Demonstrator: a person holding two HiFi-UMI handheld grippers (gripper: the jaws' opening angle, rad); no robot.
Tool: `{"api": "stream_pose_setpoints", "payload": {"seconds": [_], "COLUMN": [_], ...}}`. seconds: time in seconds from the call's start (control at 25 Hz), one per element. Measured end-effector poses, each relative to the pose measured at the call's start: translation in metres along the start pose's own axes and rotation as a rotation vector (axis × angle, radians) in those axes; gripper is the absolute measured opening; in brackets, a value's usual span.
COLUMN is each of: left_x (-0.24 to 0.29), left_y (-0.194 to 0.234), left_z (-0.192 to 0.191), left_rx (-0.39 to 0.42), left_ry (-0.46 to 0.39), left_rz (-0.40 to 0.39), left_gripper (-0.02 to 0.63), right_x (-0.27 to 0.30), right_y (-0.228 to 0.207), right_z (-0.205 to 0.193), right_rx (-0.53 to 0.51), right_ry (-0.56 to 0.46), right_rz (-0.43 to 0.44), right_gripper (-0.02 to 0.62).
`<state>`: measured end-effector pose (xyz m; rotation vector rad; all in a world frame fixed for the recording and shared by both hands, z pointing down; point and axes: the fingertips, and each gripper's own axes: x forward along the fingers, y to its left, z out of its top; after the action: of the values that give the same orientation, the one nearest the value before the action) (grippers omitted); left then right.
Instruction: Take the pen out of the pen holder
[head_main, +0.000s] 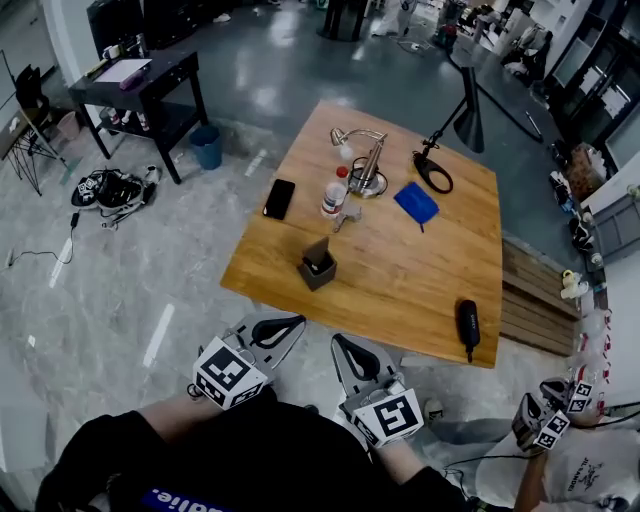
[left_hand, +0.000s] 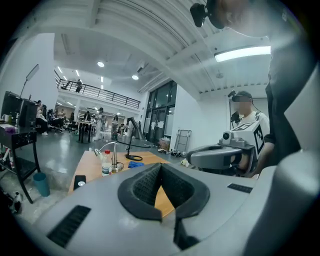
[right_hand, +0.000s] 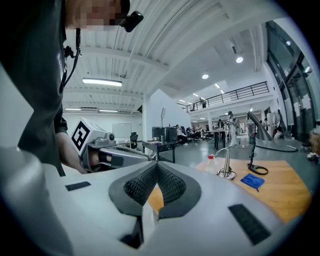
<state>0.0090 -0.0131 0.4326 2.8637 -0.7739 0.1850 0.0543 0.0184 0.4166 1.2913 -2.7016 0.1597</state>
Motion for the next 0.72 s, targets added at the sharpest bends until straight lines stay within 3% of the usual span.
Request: {"api": "stream_pose_setpoints", "payload": {"seconds": [0.4, 0.72], "left_x": [0.028, 0.061], "left_y": [0.063, 0.091], "left_z": [0.0, -0.024], "left_rx": [0.022, -0.002], "left_ry": [0.036, 0.092], "left_rz": [-0.098, -0.062], "left_gripper": [0.009, 0.009], "right_x": [0.057, 0.065], "right_y": [-0.049, -0.071], "right_z": [0.024, 0.018], "right_rx": [-0.023, -0.024], "right_ry": [-0.005, 0.018], "right_rz": [-0.127, -0.08], "right_gripper": [0.006, 0.006]}}
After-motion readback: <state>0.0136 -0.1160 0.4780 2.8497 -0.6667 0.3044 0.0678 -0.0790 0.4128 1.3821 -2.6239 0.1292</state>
